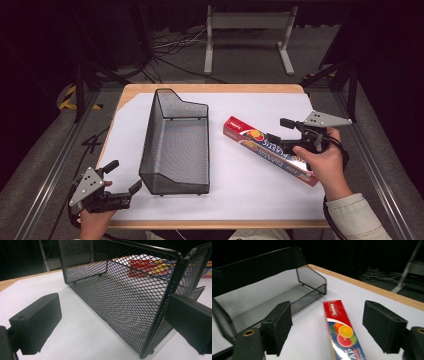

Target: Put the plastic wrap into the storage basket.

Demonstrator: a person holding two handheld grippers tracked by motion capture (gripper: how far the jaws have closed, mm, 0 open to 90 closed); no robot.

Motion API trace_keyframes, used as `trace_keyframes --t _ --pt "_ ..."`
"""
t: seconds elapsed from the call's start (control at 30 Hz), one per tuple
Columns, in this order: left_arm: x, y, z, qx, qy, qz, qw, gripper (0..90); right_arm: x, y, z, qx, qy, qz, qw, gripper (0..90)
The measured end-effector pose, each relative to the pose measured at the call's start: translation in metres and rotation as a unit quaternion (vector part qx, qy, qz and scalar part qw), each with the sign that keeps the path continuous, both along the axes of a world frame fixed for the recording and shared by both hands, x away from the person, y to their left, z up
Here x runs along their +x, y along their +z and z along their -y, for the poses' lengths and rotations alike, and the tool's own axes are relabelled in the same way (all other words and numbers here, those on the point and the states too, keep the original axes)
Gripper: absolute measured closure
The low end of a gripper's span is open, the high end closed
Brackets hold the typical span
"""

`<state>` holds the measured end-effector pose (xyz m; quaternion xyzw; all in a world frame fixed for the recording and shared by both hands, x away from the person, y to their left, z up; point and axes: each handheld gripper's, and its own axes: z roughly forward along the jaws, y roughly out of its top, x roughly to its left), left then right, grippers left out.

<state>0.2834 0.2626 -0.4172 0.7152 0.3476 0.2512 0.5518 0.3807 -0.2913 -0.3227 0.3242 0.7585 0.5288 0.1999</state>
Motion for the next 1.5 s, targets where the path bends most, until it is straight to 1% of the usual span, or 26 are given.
trace_keyframes --t 0.03,0.1,0.13,0.2,0.23,0.3,0.33,0.37,0.4,0.43,0.47,0.53,0.6,0.7,0.8,0.87,0.9,0.93,0.97,1.03,1.1,1.27,1.3,1.33,1.43,1.5 --pt "0.000 0.000 0.000 0.000 0.000 0.000 1.0000 1.9 0.000 0.000 0.003 -0.001 -0.012 0.002 0.9999 21.8" --pt "-0.001 0.000 0.001 0.000 0.000 -0.001 1.0000 1.9 0.002 0.000 0.010 -0.002 -0.047 0.004 0.9989 21.8" --pt "-0.001 0.000 0.001 0.000 0.000 -0.001 1.0000 1.9 0.002 0.000 0.012 0.000 -0.054 0.005 0.9985 21.7" --pt "-0.001 0.000 0.000 0.000 0.001 0.000 1.0000 1.9 0.004 0.000 0.015 0.003 -0.059 0.008 0.9982 21.5" --pt "-0.001 0.000 -0.001 0.002 0.001 0.000 1.0000 1.9 0.006 -0.001 0.018 0.002 -0.062 0.008 0.9980 20.1" --pt "-0.001 0.000 -0.001 0.001 0.002 -0.002 1.0000 1.9 0.010 -0.002 0.020 -0.006 -0.065 0.006 0.9979 19.5" --pt "-0.001 0.000 -0.001 0.001 0.002 -0.002 1.0000 1.9 0.010 -0.002 0.020 -0.006 -0.065 0.006 0.9979 19.5" --pt "-0.001 0.000 -0.001 0.001 0.002 -0.002 1.0000 1.9 0.012 -0.002 0.021 -0.013 -0.068 0.005 0.9976 20.0" --pt "-0.001 0.000 -0.001 0.001 0.002 -0.003 1.0000 1.9 0.015 -0.003 0.022 -0.020 -0.071 -0.002 0.9972 23.9" --pt "-0.002 0.000 0.000 0.002 0.003 -0.001 1.0000 1.9 0.017 -0.004 0.022 -0.020 -0.072 -0.017 0.9971 30.5" --pt "-0.002 0.000 0.000 0.003 0.002 0.000 1.0000 1.8 0.020 -0.005 0.022 -0.027 -0.064 -0.026 0.9972 31.0" --pt "-0.001 0.000 -0.001 0.002 0.002 -0.001 1.0000 1.9 0.025 -0.008 0.020 -0.034 -0.061 -0.023 0.9973 29.5" --pt "-0.001 0.000 -0.001 0.002 0.002 -0.002 1.0000 1.8 0.029 -0.011 0.018 -0.049 -0.058 -0.027 0.9968 27.4" --pt "-0.001 0.000 -0.001 0.002 0.002 -0.002 1.0000 1.8 0.038 -0.019 0.015 -0.067 -0.048 -0.045 0.9956 24.3" --pt "-0.001 -0.001 -0.002 0.001 0.003 -0.001 1.0000 1.8 0.045 -0.027 0.012 -0.084 -0.038 -0.075 0.9929 23.9" --pt "-0.002 -0.001 -0.001 0.000 0.004 -0.003 1.0000 1.8 0.048 -0.031 0.010 -0.095 -0.031 -0.085 0.9914 22.7" --pt "-0.002 -0.001 -0.001 0.000 0.004 -0.003 1.0000 1.8 0.048 -0.031 0.010 -0.095 -0.031 -0.085 0.9914 22.7" --pt "-0.002 -0.001 -0.001 0.001 0.003 -0.003 1.0000 1.8 0.051 -0.035 0.008 -0.110 -0.022 -0.098 0.9889 22.7" --pt "-0.002 -0.001 -0.001 0.001 0.003 -0.003 1.0000 1.8 0.051 -0.035 0.008 -0.110 -0.022 -0.098 0.9889 22.7" --pt "-0.002 -0.001 -0.001 0.002 0.001 -0.005 1.0000 1.8 0.052 -0.039 0.006 -0.122 -0.017 -0.109 0.9864 20.9" --pt "-0.002 -0.001 -0.001 0.001 0.002 -0.003 1.0000 1.8 0.054 -0.043 0.004 -0.125 -0.016 -0.123 0.9843 19.8" --pt "-0.003 -0.001 -0.001 0.000 0.003 -0.003 1.0000 1.8 0.058 -0.052 0.003 -0.145 -0.008 -0.142 0.9791 15.8" --pt "-0.003 -0.001 -0.001 0.001 0.003 -0.003 1.0000 1.8 0.059 -0.054 0.002 -0.149 -0.006 -0.148 0.9777 15.4" --pt "-0.003 -0.001 -0.001 0.001 0.004 -0.002 1.0000 1.8 0.060 -0.056 0.002 -0.153 -0.005 -0.149 0.9769 15.3" --pt "-0.003 -0.001 -0.002 0.003 0.003 -0.002 1.0000 1.8 0.062 -0.061 0.000 -0.165 0.003 -0.164 0.9726 15.3" --pt "-0.004 -0.001 -0.002 0.004 0.004 -0.003 1.0000 1.8 0.062 -0.063 -0.002 -0.175 0.004 -0.166 0.9704 15.3"
